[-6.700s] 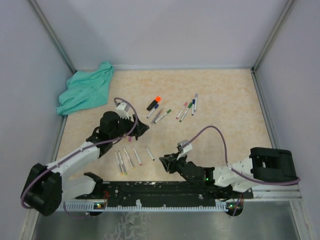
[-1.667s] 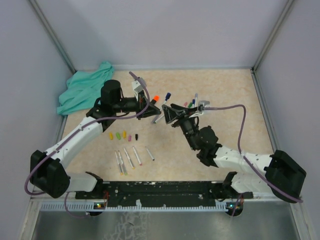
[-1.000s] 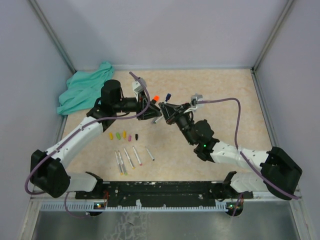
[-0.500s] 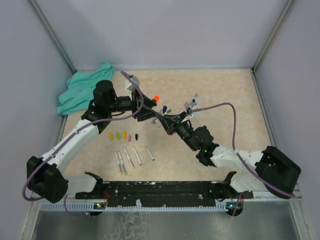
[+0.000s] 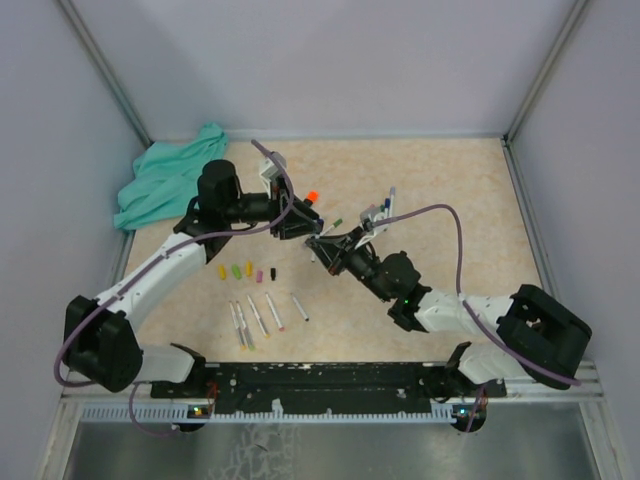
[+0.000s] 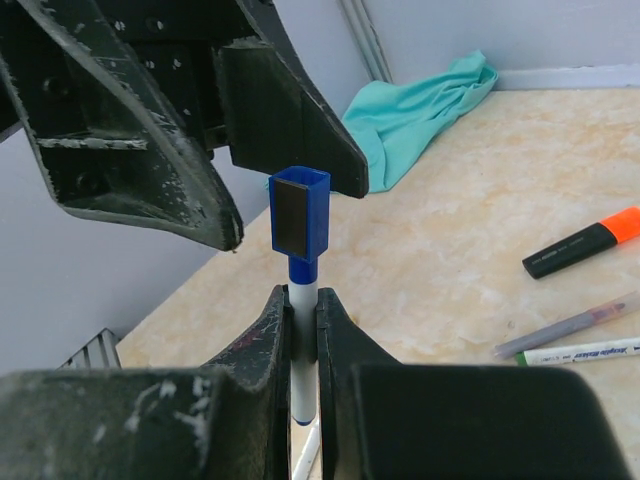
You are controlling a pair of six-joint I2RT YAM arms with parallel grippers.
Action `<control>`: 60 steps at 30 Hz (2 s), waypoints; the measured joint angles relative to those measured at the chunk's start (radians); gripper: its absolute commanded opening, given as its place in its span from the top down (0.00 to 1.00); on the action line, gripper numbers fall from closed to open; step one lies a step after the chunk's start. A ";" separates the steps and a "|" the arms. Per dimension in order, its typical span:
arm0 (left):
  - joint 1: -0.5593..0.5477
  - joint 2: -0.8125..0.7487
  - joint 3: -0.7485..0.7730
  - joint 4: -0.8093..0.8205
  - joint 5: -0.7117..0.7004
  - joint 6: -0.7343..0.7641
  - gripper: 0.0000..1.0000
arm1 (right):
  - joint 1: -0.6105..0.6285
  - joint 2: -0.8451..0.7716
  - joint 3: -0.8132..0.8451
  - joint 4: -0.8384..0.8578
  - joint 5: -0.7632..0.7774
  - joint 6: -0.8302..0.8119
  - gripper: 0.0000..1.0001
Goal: Open the pen caps
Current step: Open the pen cap from the pen, then place the pen at the center of the board.
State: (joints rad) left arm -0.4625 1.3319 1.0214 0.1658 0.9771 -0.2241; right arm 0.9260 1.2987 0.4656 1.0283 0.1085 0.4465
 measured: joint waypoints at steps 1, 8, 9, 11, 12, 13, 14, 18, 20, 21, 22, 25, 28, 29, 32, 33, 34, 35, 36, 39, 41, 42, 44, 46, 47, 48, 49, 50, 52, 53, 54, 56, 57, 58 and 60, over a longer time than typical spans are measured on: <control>0.000 0.006 0.000 0.000 0.000 -0.005 0.50 | 0.000 0.000 0.000 0.001 -0.003 0.000 1.00; -0.002 0.037 0.000 0.000 0.000 -0.029 0.69 | 0.001 0.017 0.017 0.001 -0.008 0.000 1.00; -0.002 0.041 0.000 0.000 0.001 -0.033 0.72 | 0.001 0.019 0.023 -0.002 -0.007 0.000 1.00; -0.002 0.043 0.000 0.002 0.005 -0.037 0.81 | 0.002 0.023 0.031 -0.013 -0.004 -0.001 1.00; -0.002 0.043 0.000 0.002 0.005 -0.037 0.88 | 0.003 0.024 0.034 -0.019 -0.001 -0.001 1.00; -0.003 0.043 0.000 0.001 0.006 -0.037 0.94 | 0.003 0.025 0.035 -0.021 0.001 -0.002 1.00; -0.003 0.045 0.000 0.002 0.007 -0.037 0.99 | 0.004 0.025 0.036 -0.024 0.003 -0.002 1.00; -0.004 0.047 0.000 -0.001 0.003 -0.040 1.00 | 0.008 0.026 0.041 -0.040 0.019 -0.009 1.00; -0.002 0.046 0.000 -0.007 -0.014 -0.038 1.00 | 0.010 0.029 0.042 -0.042 0.026 -0.010 1.00; 0.000 0.045 0.000 -0.010 -0.026 -0.037 1.00 | 0.010 0.033 0.045 -0.043 0.031 -0.009 1.00; 0.005 0.042 0.000 -0.016 -0.040 -0.037 1.00 | 0.012 0.040 0.048 -0.040 0.035 -0.009 1.00; 0.027 0.021 -0.008 -0.037 -0.064 -0.050 1.00 | 0.030 0.079 0.072 -0.021 0.057 -0.008 1.00; 0.072 -0.009 -0.034 -0.038 -0.062 -0.087 1.00 | 0.058 0.132 0.114 -0.007 0.088 -0.009 1.00; 0.093 -0.021 -0.049 -0.034 -0.060 -0.105 1.00 | 0.067 0.153 0.131 -0.003 0.096 -0.009 1.00; 0.142 -0.043 -0.079 -0.035 -0.057 -0.142 1.00 | 0.087 0.209 0.172 0.000 0.113 -0.007 1.00; 0.157 -0.048 -0.085 -0.040 -0.057 -0.150 1.00 | 0.089 0.224 0.181 0.005 0.114 -0.005 1.00; 0.168 -0.051 -0.088 -0.044 -0.057 -0.157 1.00 | 0.090 0.233 0.188 0.006 0.114 -0.003 1.00; 0.180 -0.056 -0.090 -0.051 -0.057 -0.166 1.00 | 0.092 0.240 0.194 0.008 0.114 0.001 1.00; 0.188 -0.062 -0.091 -0.046 -0.072 -0.170 1.00 | 0.095 0.244 0.197 -0.006 0.106 0.000 1.00; 0.261 -0.094 -0.090 0.006 -0.184 -0.165 1.00 | 0.132 0.259 0.182 -0.036 0.075 0.003 1.00; 0.300 -0.113 -0.090 0.024 -0.248 -0.163 1.00 | 0.153 0.273 0.182 -0.051 0.057 0.004 1.00; 0.306 -0.123 -0.090 0.032 -0.277 -0.161 1.00 | 0.163 0.281 0.182 -0.056 0.048 0.005 1.00; 0.305 -0.134 -0.091 0.040 -0.308 -0.156 1.00 | 0.172 0.293 0.182 -0.065 0.043 0.008 1.00; 0.305 -0.139 -0.090 0.041 -0.334 -0.148 1.00 | 0.172 0.294 0.182 -0.087 0.047 0.008 1.00; 0.305 -0.139 -0.090 0.040 -0.341 -0.145 1.00 | 0.172 0.294 0.182 -0.088 0.048 0.008 1.00; 0.305 -0.137 -0.090 0.037 -0.351 -0.140 1.00 | 0.172 0.291 0.182 -0.102 0.057 0.007 1.00; 0.305 -0.134 -0.090 0.035 -0.358 -0.137 1.00 | 0.174 0.286 0.182 -0.124 0.069 0.003 1.00; 0.305 -0.128 -0.090 0.035 -0.362 -0.136 1.00 | 0.177 0.277 0.182 -0.157 0.086 -0.001 1.00; 0.305 -0.106 -0.089 0.035 -0.365 -0.137 1.00 | 0.182 0.256 0.183 -0.223 0.124 -0.009 1.00; 0.305 -0.091 -0.087 0.034 -0.365 -0.137 1.00 | 0.187 0.244 0.183 -0.257 0.146 -0.014 1.00; 0.305 -0.076 -0.084 0.029 -0.365 -0.138 1.00 | 0.193 0.232 0.184 -0.295 0.169 -0.019 1.00; 0.305 -0.038 -0.072 0.005 -0.364 -0.138 1.00 | 0.211 0.212 0.192 -0.380 0.215 -0.027 1.00; 0.305 -0.020 -0.066 -0.009 -0.364 -0.138 1.00 | 0.220 0.208 0.198 -0.417 0.233 -0.028 1.00; 0.305 -0.006 -0.060 -0.023 -0.365 -0.139 1.00 | 0.229 0.207 0.209 -0.457 0.251 -0.028 1.00; 0.305 0.015 -0.047 -0.054 -0.370 -0.139 1.00 | 0.246 0.208 0.232 -0.546 0.284 -0.026 1.00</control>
State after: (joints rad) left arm -0.1574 1.3472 0.9745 0.1120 0.6071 -0.3630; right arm 1.1725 1.5070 0.6979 0.4824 0.3927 0.4202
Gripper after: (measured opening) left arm 0.058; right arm 0.060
